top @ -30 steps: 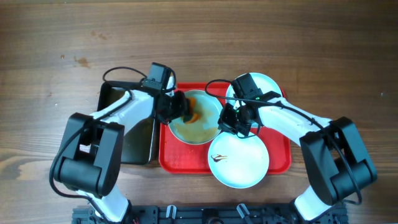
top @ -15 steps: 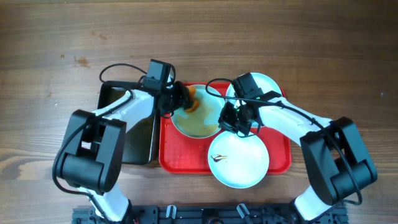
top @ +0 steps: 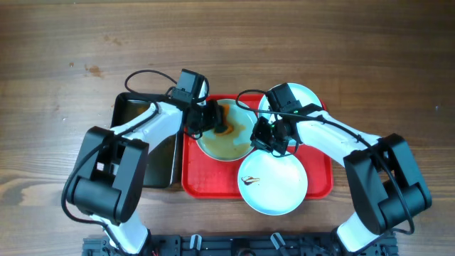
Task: Clean dirty plates on tray and stack at the side
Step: 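Scrub the upper-left plate surface with the sponge in the left gripper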
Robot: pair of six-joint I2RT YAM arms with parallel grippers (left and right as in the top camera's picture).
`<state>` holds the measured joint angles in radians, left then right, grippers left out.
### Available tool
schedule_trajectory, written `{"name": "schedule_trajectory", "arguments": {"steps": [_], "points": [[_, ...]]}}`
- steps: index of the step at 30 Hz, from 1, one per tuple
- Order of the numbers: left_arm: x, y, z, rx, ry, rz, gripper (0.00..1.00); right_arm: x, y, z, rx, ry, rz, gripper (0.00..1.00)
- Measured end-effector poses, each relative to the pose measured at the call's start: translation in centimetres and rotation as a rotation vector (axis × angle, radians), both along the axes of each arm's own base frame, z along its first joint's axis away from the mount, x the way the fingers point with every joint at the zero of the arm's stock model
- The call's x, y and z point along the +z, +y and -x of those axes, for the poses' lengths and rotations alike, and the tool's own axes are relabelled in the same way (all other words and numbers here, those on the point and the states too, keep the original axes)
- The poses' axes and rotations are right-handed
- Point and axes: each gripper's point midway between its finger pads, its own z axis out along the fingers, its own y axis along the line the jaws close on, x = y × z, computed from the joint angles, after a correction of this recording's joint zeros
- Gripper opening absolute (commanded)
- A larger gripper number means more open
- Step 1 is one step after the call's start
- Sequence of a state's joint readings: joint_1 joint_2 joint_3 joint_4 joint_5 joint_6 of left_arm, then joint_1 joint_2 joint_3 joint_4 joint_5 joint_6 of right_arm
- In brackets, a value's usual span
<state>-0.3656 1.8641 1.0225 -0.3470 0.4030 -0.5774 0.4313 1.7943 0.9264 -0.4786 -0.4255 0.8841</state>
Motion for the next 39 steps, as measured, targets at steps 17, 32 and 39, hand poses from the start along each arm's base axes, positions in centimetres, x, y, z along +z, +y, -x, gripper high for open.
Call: {"name": "schedule_trajectory", "arguments": {"steps": [17,32,39], "points": [[7.1,4.8,1.8,0.046,-0.115,-0.177,0.04,0.1,0.1,-0.4,0.033,-0.036,-0.004,0.04],[6.9,2.5,0.8,-0.016,-0.14,-0.07,0.04,0.1,0.1,-0.6,0.067,-0.061,0.0,0.05],[1.8,-0.7,2.5,-0.159,0.02,0.08,0.04,0.1,0.1,-0.6,0.066,-0.061,-0.001,0.04]]}}
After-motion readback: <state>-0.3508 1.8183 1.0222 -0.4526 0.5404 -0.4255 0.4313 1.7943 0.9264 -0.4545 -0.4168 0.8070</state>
